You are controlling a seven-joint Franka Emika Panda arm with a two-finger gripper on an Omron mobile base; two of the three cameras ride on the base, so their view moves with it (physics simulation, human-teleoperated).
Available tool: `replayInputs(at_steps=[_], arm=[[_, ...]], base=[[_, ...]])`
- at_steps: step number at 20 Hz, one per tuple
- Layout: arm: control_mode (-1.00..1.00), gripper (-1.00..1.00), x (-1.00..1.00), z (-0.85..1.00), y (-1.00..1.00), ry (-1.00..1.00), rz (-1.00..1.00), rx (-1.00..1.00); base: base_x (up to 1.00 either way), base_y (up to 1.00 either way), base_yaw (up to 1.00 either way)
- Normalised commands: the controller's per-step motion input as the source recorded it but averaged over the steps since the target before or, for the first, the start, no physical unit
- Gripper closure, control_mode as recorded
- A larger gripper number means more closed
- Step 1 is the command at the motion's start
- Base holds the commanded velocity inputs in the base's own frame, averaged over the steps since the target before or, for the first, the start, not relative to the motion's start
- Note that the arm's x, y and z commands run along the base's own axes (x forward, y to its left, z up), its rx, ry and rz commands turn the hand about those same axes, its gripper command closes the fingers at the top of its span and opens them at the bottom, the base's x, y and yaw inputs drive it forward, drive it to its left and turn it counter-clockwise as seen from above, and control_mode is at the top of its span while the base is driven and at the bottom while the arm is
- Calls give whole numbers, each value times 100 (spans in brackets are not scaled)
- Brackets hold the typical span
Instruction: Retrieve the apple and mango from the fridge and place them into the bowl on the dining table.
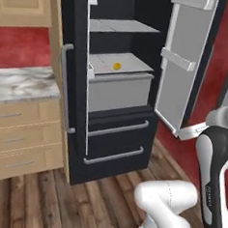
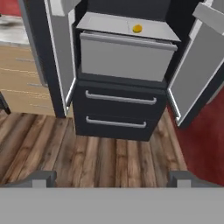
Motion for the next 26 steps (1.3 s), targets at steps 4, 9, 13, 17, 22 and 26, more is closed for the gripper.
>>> replayInputs(at_steps=[4, 9, 13, 17, 22, 26], arm=[[100, -100, 0, 0, 0, 0, 0, 0], [100, -100, 0, 0, 0, 0, 0, 0], [100, -100, 0, 0, 0, 0, 0, 0], [100, -100, 0, 0, 0, 0, 0, 0], [100, -100, 0, 0, 0, 0, 0, 0], [100, -100, 0, 0, 0, 0, 0, 0]], base=[[48, -54, 35], [42, -60, 34], [46, -47, 31], [59, -30, 28], [63, -32, 22], [52, -61, 11]])
